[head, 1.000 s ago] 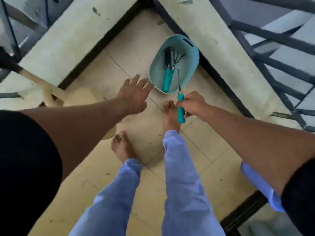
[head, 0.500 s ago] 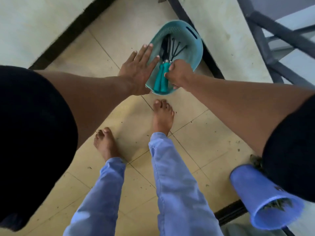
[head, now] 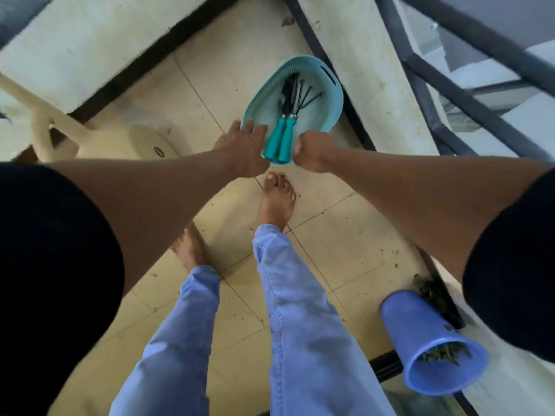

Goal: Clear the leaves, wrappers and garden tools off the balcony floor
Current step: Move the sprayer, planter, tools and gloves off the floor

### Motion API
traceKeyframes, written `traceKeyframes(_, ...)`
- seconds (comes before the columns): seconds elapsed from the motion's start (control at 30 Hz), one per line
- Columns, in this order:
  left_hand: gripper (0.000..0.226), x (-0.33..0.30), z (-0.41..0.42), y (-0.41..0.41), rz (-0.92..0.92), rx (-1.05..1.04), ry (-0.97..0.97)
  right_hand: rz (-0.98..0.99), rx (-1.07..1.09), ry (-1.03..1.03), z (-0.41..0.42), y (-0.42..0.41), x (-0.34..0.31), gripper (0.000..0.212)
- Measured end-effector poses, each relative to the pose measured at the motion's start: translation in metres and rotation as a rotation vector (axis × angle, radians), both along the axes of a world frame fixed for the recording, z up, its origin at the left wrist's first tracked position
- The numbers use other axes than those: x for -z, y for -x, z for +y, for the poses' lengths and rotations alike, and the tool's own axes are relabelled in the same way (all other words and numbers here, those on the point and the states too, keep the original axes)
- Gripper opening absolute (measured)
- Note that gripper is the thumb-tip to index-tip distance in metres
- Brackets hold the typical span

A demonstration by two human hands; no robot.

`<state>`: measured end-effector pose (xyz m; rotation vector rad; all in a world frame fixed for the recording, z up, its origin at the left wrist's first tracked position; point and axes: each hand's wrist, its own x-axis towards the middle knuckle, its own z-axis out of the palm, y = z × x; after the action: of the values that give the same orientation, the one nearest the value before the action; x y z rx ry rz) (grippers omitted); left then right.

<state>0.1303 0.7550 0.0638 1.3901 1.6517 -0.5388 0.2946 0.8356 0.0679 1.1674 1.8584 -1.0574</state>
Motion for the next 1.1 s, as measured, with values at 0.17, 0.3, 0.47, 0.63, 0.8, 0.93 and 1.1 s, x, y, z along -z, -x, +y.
traceKeyframes(0.17,0.069,-0.056,-0.052,-0.006,-0.116,-0.347,0.027,0.01,-0.063,-0.024,-0.012,0.016,-0.051,0.023)
traceKeyframes(0.3,0.063,-0.096,-0.111,-0.006,-0.156,-0.603,0.087,-0.016,-0.181,-0.023,-0.041,0.037,-0.085,0.028)
traceKeyframes(0.47,0.059,-0.136,-0.198,0.009,-0.186,-0.884,0.105,-0.051,-0.354,-0.036,-0.108,0.084,-0.12,0.024)
traceKeyframes(0.63,0.049,-0.147,-0.312,0.024,-0.202,-1.228,-0.046,-0.055,-0.541,-0.023,-0.21,0.152,-0.131,0.021)
traceKeyframes(0.8,0.038,-0.159,-0.461,0.016,-0.164,-1.552,-0.042,0.005,-0.718,0.01,-0.342,0.218,-0.14,0.022)
traceKeyframes(0.93,0.03,-0.176,-0.572,0.03,-0.126,-1.825,-0.086,0.013,-0.82,0.062,-0.448,0.266,-0.159,0.021)
traceKeyframes(1.1,0.025,-0.176,-0.681,0.064,-0.022,-2.02,-0.09,0.017,-0.975,0.094,-0.562,0.321,-0.168,0.024)
